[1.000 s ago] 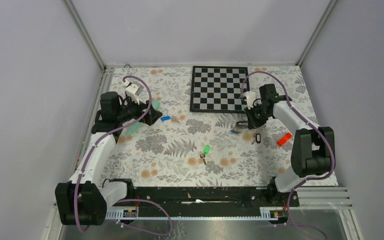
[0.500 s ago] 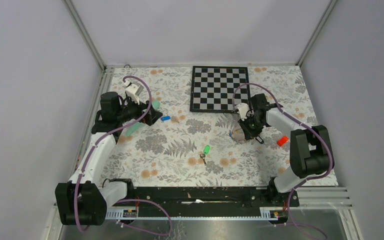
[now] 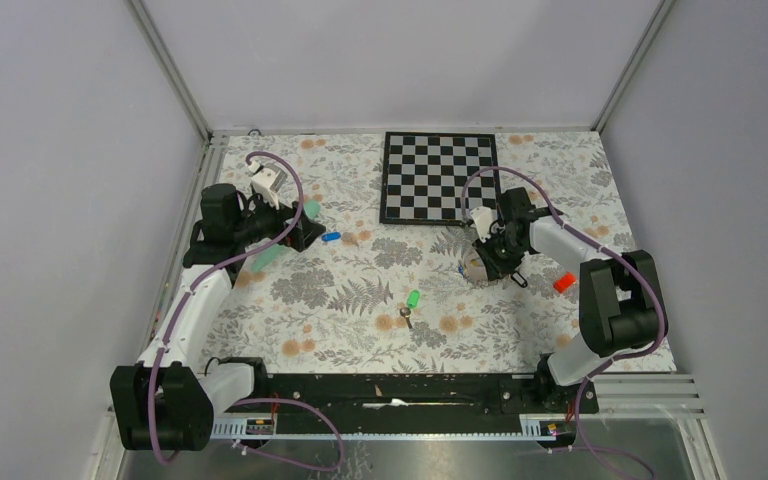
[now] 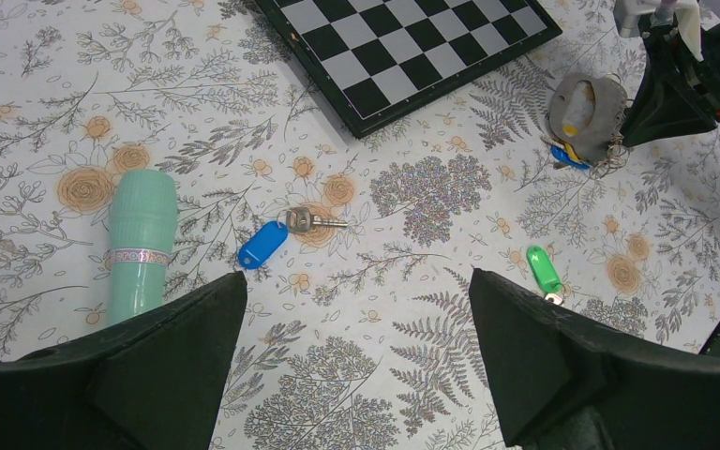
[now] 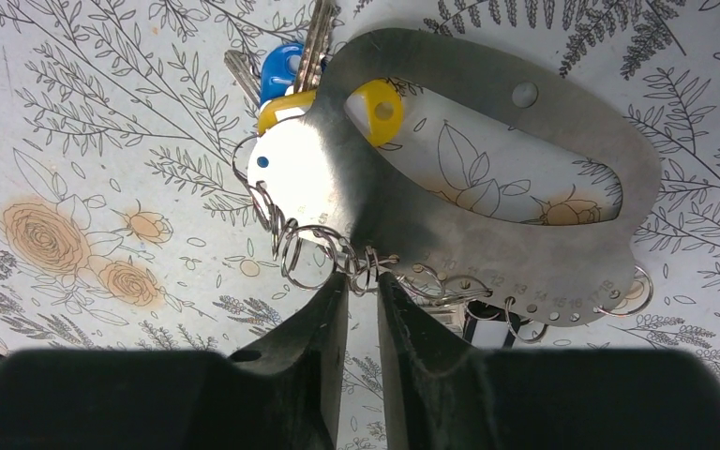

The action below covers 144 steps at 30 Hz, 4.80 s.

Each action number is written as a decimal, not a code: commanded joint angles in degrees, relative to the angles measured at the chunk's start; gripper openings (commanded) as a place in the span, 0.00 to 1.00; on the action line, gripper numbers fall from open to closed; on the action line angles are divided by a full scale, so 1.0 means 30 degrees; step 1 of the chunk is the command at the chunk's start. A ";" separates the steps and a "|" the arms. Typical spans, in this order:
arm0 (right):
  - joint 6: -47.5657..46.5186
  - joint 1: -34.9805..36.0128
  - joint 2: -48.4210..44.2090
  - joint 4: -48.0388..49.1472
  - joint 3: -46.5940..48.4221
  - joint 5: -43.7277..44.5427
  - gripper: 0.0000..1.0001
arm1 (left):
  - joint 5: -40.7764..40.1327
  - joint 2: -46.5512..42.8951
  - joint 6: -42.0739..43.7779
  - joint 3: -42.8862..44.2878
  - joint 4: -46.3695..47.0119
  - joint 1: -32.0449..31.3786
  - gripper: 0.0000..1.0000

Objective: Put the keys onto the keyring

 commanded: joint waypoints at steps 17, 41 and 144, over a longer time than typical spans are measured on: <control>-0.0212 0.0191 0.0733 -0.0077 -0.0065 0.0371 0.21 | 0.0708 -0.0245 0.0013 -0.0158 0.1064 0.0098 0.99; -0.0706 0.0336 -0.2486 -0.2913 0.3378 -0.0302 0.02 | 0.0906 -0.0050 -0.0151 -0.0290 0.1366 0.0098 0.99; 0.1876 0.1404 -0.6544 0.4118 0.2225 -1.1813 0.00 | 0.3641 0.9169 0.3770 1.0498 -0.0474 -1.3805 0.35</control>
